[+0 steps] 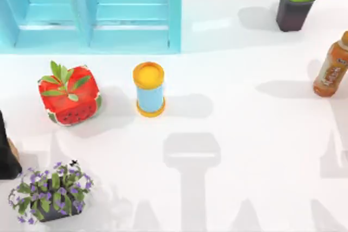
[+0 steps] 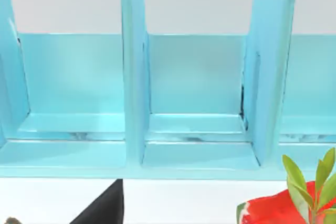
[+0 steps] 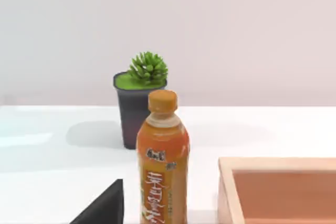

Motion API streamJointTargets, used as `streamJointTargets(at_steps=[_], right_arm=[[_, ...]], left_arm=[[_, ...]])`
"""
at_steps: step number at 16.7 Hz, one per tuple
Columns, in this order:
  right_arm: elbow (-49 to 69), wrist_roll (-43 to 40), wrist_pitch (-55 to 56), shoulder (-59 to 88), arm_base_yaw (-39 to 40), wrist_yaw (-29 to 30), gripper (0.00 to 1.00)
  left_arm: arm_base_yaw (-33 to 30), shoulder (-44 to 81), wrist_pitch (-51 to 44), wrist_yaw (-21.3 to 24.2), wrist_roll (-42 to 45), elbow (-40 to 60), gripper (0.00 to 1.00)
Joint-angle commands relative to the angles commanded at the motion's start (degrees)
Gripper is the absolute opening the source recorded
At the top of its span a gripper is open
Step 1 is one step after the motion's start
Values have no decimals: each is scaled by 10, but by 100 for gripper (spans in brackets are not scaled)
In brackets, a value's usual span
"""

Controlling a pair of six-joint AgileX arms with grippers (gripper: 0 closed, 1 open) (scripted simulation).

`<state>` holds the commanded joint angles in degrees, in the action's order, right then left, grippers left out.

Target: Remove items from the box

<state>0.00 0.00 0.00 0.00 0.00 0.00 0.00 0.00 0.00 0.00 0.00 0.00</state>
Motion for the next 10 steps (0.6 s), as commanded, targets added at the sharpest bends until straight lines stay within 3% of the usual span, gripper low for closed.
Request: streamJointTargets(at_steps=[5,10], right_arm=[[37,-16,-35,37,-16,0,100],[198,-79,-185,220,-76,-1,100]], left_arm=[[0,0,0,0,0,0,100],[0,0,0,0,0,0,100]])
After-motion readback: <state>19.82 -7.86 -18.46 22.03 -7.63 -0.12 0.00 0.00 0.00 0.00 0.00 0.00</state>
